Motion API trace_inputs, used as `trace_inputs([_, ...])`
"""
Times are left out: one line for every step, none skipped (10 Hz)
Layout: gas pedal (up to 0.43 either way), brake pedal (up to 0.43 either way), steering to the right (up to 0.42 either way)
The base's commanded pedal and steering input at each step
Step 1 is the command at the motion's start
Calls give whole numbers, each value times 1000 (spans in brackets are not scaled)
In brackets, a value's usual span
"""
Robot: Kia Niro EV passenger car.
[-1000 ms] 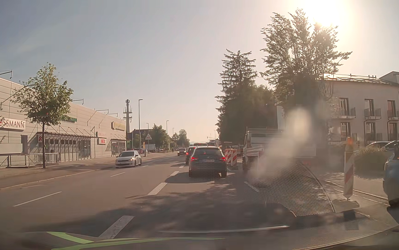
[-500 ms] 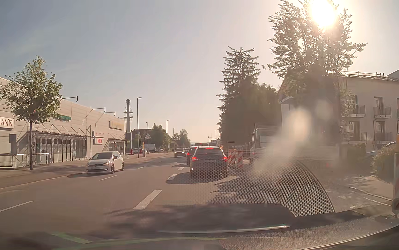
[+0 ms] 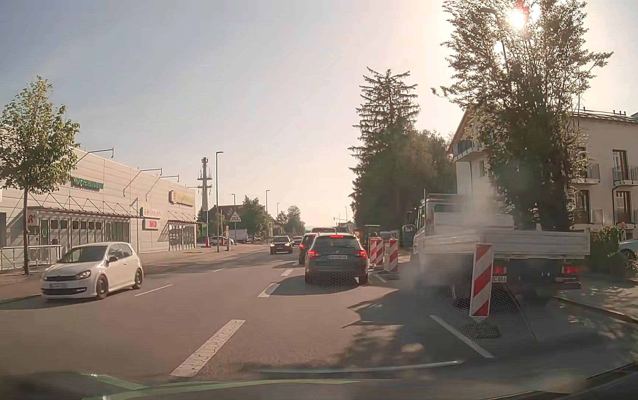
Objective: Follow the waypoints while adhering to traffic rules and regulations
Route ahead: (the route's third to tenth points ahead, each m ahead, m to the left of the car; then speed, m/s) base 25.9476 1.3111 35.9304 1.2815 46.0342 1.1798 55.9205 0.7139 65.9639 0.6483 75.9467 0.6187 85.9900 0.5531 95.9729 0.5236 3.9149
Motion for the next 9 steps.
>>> trace_inputs([0, 0, 2])
trace_inputs([0, 0, 3])
trace_inputs([0, 0, 4])
trace_inputs([0, 0, 5])
trace_inputs([0, 0, 6])
trace_inputs([0, 0, 7])
trace_inputs([0, 0, 7])
trace_inputs([0, 6, 7])
trace_inputs([0, 30, 9])
